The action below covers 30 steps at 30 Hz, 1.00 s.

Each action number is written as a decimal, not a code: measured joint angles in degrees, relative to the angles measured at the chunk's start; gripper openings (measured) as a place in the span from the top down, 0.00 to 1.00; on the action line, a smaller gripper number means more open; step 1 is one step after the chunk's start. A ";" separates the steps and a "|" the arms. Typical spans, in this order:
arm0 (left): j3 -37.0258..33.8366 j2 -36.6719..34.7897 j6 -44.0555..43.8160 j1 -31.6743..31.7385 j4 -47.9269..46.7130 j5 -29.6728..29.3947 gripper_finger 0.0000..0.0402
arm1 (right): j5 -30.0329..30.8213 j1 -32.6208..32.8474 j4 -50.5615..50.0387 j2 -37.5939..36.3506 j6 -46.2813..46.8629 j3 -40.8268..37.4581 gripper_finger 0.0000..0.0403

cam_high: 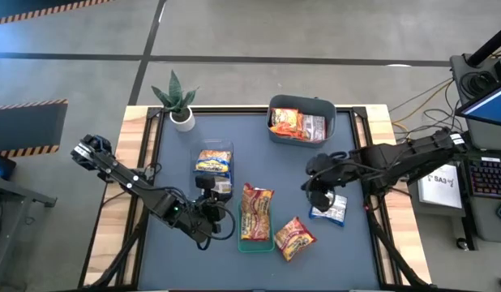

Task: Sort Maruchan noodles
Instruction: Put the red noodle pack into the green bin

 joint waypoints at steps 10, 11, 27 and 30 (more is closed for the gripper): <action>-1.44 -6.42 0.65 0.98 -4.39 -1.78 1.00 | -2.33 -0.02 -17.08 9.42 1.40 4.33 0.98; -1.97 -7.61 -0.07 1.15 -4.34 -1.26 1.00 | -2.33 -0.02 -17.37 10.16 0.83 4.33 0.98; -11.37 -10.55 -7.14 2.18 13.60 -0.93 1.00 | -2.33 -0.64 -17.96 16.48 -8.68 4.16 0.98; -11.37 -9.74 -7.14 2.24 14.14 -1.24 1.00 | -2.28 -0.70 -18.95 16.39 -8.81 4.16 0.98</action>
